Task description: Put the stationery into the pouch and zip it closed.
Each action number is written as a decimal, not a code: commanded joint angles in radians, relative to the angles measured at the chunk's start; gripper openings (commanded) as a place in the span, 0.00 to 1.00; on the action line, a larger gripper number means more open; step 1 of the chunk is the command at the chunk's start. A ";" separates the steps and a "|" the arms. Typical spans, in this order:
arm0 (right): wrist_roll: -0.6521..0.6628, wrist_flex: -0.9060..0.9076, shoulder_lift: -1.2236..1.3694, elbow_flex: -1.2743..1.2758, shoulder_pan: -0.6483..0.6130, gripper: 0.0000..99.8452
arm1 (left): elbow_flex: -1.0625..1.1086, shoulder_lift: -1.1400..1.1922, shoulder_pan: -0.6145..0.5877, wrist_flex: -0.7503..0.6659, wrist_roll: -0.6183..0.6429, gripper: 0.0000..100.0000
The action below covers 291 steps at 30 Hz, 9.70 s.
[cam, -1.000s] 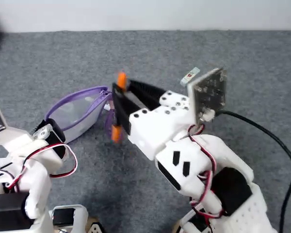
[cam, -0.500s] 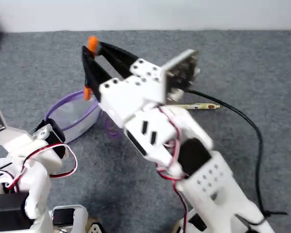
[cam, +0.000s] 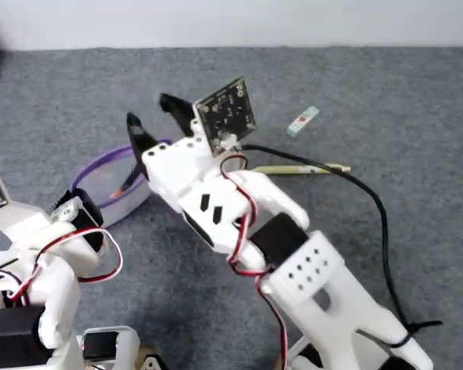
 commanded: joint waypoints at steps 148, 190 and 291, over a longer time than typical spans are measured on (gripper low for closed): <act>0.218 1.359 0.463 -0.687 0.176 0.01 | -0.111 0.031 -0.230 0.175 -0.081 0.01; 0.183 -0.150 0.096 -0.207 -0.194 0.01 | -0.111 0.029 -0.232 0.176 -0.083 0.01; 0.367 1.055 0.311 -0.512 0.355 0.01 | -0.062 0.028 -0.235 0.175 -0.043 0.01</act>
